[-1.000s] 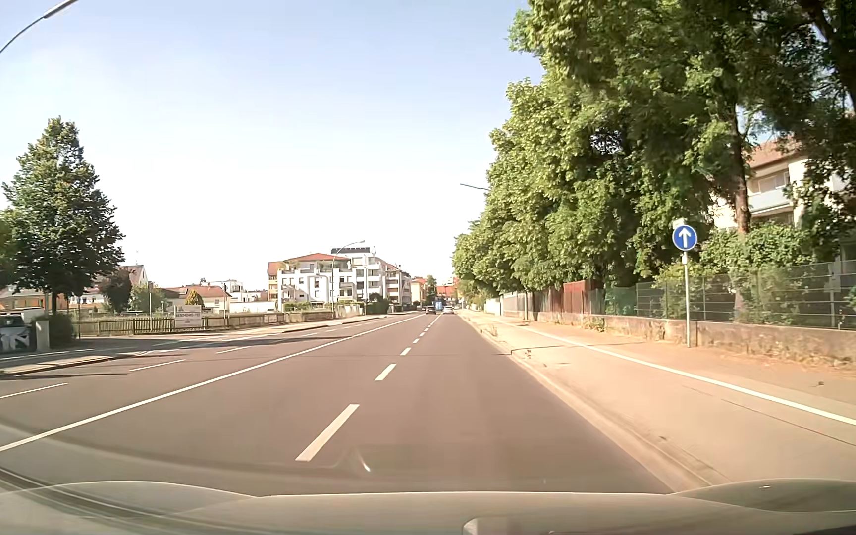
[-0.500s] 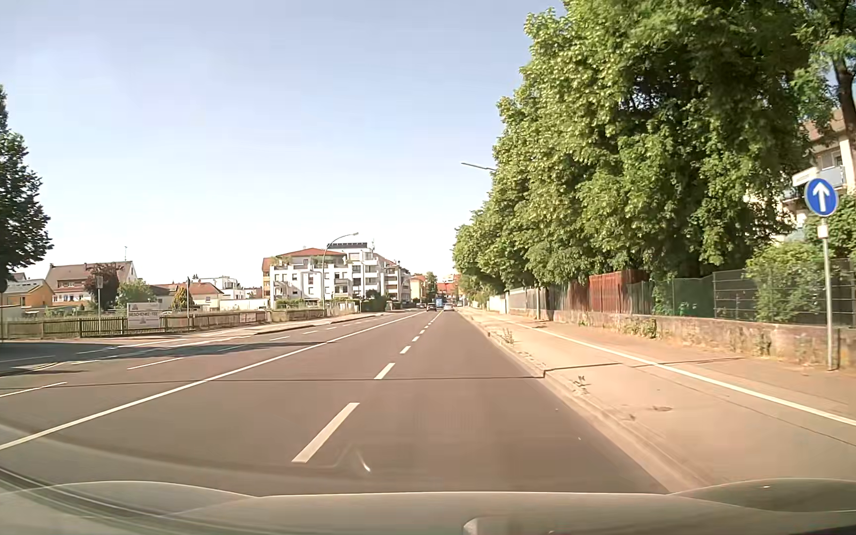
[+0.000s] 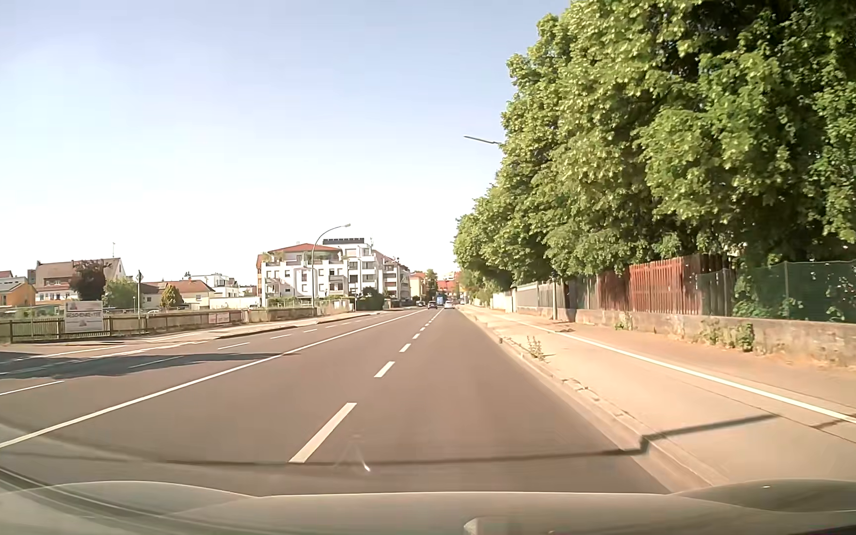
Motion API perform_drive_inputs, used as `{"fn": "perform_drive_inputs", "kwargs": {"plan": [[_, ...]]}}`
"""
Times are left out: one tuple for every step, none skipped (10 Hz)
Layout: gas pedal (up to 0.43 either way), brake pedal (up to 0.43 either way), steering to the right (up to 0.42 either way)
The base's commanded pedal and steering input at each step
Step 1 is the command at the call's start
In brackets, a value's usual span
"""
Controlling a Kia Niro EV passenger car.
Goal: Follow the waypoints while adhering to traffic rules and regulations
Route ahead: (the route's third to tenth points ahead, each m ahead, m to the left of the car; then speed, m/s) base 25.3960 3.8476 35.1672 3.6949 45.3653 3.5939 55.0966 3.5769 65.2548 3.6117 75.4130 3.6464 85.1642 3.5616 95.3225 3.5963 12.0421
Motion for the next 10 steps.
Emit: {"fn": "perform_drive_inputs", "kwargs": {"plan": [[0.047, 0.000, -0.005], [0.039, 0.000, -0.005], [0.039, 0.000, -0.005], [0.047, 0.000, -0.006], [0.047, 0.000, -0.007], [0.059, 0.000, -0.010], [0.098, 0.000, -0.011], [0.098, 0.000, -0.010], [0.098, 0.000, -0.009], [0.118, 0.000, -0.008]]}}
